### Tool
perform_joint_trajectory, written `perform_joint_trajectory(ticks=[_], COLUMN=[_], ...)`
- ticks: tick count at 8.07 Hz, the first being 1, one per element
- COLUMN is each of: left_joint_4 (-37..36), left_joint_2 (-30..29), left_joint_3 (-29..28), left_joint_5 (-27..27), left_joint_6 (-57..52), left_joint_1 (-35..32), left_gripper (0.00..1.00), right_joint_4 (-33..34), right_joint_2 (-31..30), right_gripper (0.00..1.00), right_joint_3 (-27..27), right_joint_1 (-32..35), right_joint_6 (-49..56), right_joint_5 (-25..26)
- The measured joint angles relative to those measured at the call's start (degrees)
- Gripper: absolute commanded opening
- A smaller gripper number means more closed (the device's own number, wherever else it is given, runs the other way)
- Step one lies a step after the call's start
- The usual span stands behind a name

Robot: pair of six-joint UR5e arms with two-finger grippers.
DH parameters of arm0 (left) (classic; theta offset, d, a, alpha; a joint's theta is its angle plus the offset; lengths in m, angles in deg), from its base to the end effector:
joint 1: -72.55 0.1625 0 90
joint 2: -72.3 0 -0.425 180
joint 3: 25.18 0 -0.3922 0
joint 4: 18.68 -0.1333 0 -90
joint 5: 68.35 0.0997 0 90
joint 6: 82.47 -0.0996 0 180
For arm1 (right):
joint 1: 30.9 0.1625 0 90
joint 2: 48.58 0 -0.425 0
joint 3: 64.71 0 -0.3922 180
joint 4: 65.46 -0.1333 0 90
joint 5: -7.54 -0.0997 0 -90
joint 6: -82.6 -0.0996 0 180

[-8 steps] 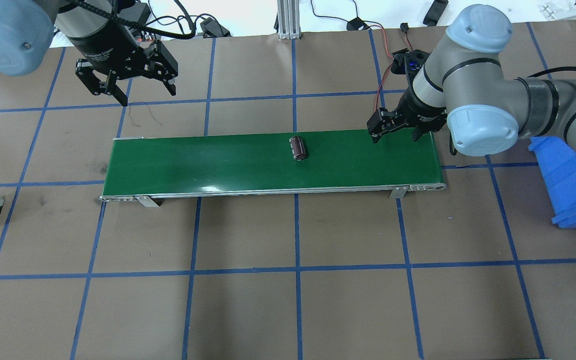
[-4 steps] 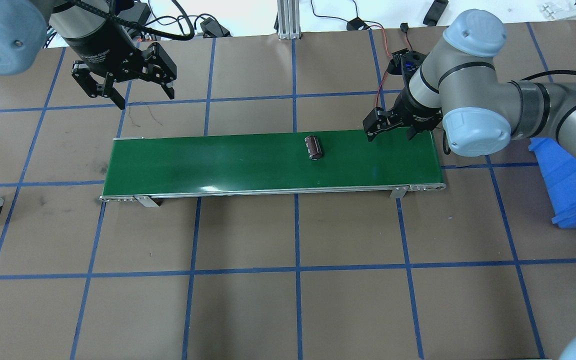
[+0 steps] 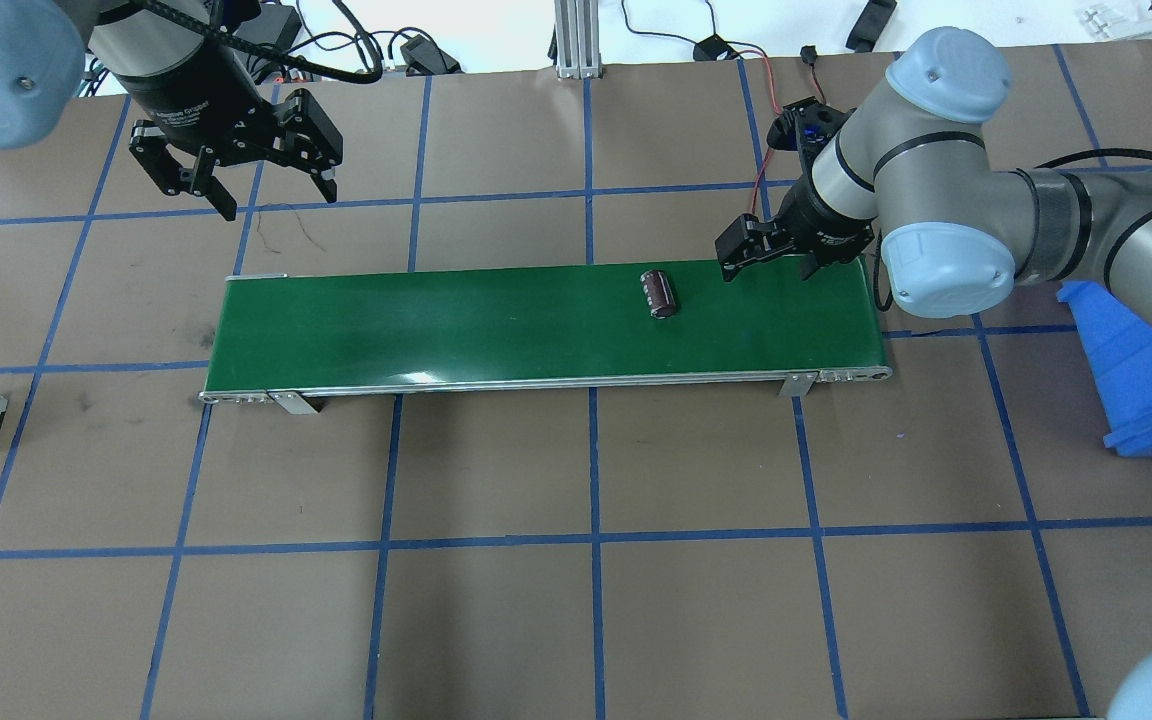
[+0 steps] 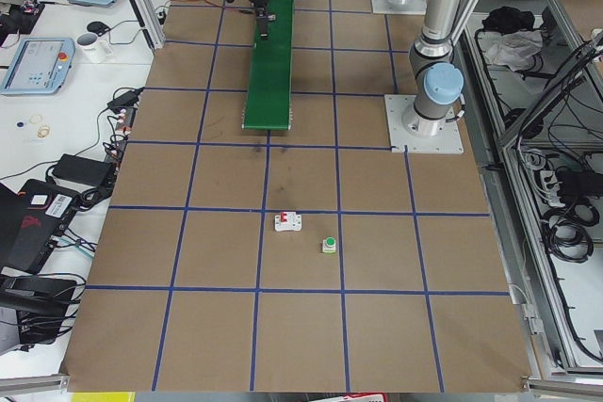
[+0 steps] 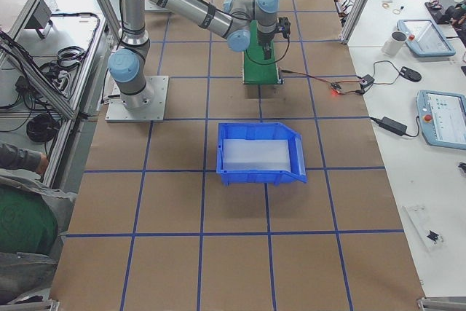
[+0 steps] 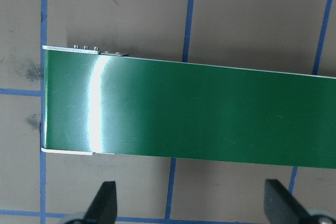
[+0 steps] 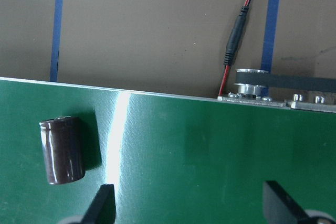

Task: Move capacitor from left to right
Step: 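Close the right gripper on the capacitor at the belt's end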

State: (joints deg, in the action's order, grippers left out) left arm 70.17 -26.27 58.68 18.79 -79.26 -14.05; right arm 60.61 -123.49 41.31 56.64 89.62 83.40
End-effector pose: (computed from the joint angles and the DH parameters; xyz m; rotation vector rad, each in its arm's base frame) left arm -0.1053 -0.5599 0.4644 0.1791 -3.0863 -0.0344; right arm 0.1337 -0.5604 0.2826 -0.1309 2.8959 -0.1548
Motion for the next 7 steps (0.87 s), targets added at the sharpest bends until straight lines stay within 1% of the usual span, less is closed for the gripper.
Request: perform_joint_trajectory(ticks=[7], left_joint_4=[0.01], left_joint_2=[0.05], left_joint_3=[-0.01], left_joint_5=[0.31], left_joint_6=[-0.66], left_joint_1=[0.08], left_gripper=[1.00], right_joint_4=[0.22], right_joint_2=[0.79], right_gripper=[0.97], right_joint_3=[0.44], right_joint_1=[0.00], right_joint_6=[0.01], right_joint_5=[0.20])
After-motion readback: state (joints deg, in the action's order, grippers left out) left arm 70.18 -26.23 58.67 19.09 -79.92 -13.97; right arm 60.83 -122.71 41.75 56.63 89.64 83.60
